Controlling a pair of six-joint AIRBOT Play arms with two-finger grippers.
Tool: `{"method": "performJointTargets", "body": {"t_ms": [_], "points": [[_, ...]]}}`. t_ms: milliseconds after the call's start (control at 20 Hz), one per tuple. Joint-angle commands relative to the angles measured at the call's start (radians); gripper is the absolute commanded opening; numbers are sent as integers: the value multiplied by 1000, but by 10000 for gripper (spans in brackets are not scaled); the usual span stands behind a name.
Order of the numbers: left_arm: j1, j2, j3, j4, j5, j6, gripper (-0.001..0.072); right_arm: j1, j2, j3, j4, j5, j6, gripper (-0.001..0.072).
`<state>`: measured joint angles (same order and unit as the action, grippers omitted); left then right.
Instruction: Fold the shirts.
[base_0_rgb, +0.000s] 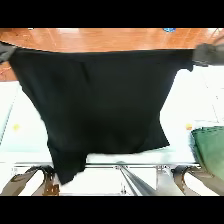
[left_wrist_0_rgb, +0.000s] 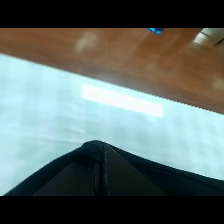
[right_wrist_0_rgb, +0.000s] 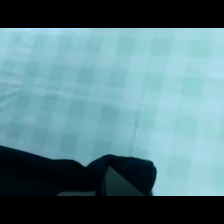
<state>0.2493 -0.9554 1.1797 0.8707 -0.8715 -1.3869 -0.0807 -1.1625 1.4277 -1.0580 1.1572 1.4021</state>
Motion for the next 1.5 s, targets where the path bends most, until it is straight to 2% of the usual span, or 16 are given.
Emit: {"method": "performJointTargets", "body": {"t_ms": [0, 150, 200, 250, 300, 350, 550, 650, 700, 800, 850, 950, 1100, 1200, 1300, 1450], "points": [[-51, -254, 31, -94, 142, 70, 22, 0, -244, 31, 133, -207, -11, 22], [-134, -431, 129, -94, 138, 69, 22, 0, -389, 97, 229, -266, -3, 22], [-156, -469, 142, -94, 135, 63, 49, -4, -418, 100, 261, -267, 8, 26], [-173, -499, 148, -94, 116, 61, 223, -10, -437, 100, 274, -262, 16, 140], [-180, -517, 148, -93, 87, 55, 507, -20, -445, 100, 273, -248, 19, 340], [-171, -529, 148, -84, 34, 55, 510, -41, -444, 101, 269, -224, 18, 415], [16, -520, 147, 30, -266, 2, 509, -247, -377, 100, 227, 9, 18, 414], [142, -511, 111, 46, -422, 35, 509, -360, -324, 76, 68, 148, 28, 414], [192, -490, 66, 46, -454, 64, 509, -409, -285, 29, -13, 187, 30, 413], [277, -415, -90, 46, -440, 96, 509, -497, -181, -135, -118, 171, 47, 409], [307, -374, -190, 45, -418, 101, 509, -535, -124, -243, -110, 124, 66, 409], [336, -325, -366, 21, -403, 122, 509, -588, -6, -479, -15, 29, 30, 409], [320, -328, -519, -60, -382, 154, 509, -589, 95, -703, 94, 9, -78, 409], [302, -330, -558, -74, -309, 152, 509, -589, 122, -786, 140, 29, -128, 409], [305, -346, -550, -87, -240, 91, 508, -589, 127, -822, 143, 21, -130, 409], [305, -389, -508, -73, -247, 92, 508, -589, 127, -823, 143, 27, -131, 409]]}}
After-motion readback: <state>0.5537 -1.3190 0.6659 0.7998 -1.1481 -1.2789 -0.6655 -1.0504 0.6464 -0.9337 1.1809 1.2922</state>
